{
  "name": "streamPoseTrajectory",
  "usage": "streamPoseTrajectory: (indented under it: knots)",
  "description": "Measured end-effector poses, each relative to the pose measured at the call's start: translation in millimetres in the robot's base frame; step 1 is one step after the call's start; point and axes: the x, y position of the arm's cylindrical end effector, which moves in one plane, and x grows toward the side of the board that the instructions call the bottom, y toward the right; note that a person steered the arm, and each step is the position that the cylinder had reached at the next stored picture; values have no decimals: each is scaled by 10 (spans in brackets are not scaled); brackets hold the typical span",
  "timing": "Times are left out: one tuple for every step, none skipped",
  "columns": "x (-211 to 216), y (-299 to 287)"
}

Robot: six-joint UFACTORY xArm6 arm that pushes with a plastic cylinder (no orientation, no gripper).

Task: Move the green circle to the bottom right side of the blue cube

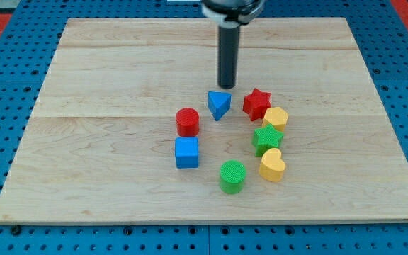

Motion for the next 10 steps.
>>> streamPoseTrajectory:
  knots:
    - [-7, 49]
    - [-98, 700]
    - [262, 1228]
    - [861, 1622]
    - [1528, 1427]
    - [2099, 1186]
    - [2469, 669]
    - [2393, 194]
    - [2231, -46]
    - [2156, -58]
